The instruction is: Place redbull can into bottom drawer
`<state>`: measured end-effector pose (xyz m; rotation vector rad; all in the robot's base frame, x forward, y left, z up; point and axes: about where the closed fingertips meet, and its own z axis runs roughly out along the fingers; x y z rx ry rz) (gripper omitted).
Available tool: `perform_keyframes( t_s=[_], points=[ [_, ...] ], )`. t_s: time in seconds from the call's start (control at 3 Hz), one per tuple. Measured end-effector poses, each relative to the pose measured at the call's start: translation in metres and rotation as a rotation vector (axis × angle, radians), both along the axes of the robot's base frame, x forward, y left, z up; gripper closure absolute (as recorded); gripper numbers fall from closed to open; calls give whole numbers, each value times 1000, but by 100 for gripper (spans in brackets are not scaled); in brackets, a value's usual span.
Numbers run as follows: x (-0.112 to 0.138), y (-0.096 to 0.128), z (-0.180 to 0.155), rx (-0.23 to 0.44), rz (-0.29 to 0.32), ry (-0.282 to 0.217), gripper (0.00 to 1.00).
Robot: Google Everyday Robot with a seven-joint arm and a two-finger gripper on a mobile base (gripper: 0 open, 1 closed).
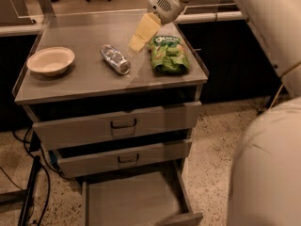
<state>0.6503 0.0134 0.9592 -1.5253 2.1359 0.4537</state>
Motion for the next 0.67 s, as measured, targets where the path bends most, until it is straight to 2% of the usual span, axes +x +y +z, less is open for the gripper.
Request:
perform_keyframes(
  t_s=[0.33, 0.67],
  points=[
    [32, 20, -12, -23, 25, 47, 0],
    [37, 23, -11, -13, 21, 36, 0]
  ],
)
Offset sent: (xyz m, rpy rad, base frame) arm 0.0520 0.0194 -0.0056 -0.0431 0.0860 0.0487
